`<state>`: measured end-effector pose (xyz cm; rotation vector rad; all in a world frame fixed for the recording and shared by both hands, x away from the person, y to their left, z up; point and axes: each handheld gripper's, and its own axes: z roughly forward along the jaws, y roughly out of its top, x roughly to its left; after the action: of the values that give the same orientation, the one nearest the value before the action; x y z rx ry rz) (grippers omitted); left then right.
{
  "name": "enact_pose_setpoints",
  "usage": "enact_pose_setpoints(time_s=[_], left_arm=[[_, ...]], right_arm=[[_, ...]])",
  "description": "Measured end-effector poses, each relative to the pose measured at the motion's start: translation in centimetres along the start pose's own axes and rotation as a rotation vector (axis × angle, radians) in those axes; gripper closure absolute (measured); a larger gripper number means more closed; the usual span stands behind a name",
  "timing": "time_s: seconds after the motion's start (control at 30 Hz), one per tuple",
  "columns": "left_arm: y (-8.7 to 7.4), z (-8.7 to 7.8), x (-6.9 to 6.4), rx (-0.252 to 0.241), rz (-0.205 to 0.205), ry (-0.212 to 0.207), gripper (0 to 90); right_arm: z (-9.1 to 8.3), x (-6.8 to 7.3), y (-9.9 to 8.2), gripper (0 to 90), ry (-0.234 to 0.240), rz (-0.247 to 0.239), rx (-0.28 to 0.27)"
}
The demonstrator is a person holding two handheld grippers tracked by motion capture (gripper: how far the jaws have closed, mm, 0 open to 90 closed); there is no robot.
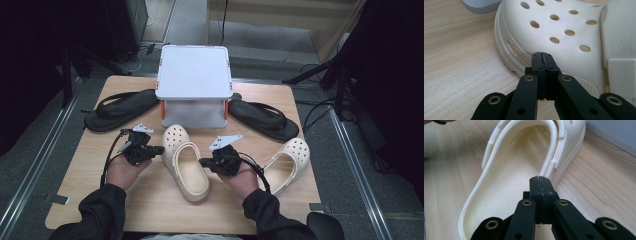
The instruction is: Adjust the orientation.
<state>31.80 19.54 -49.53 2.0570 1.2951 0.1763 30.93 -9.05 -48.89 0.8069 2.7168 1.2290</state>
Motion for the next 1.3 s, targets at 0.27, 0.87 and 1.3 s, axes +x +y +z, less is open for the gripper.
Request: enact_pose_setpoints(time_s=[0.27,0.87,1.3], left_arm=[[0.8,0.3,0.8,0.0,-0.011,0.016,89.8],[1.7,0.9,1.5,-0.011,-0.022,0.012,89.8],[1.8,0.5,2.1,-0.021,-0.039,-0.005,72.2]], right_arm=[[0.8,1.4,0.0,90.0,0.011,-0.006,-0.023],[1.7,2.7,0.0,90.0,0.027,0.008,-0.055],[1.6,2.6,0.0,90.0,0.044,0.031,-0.062]])
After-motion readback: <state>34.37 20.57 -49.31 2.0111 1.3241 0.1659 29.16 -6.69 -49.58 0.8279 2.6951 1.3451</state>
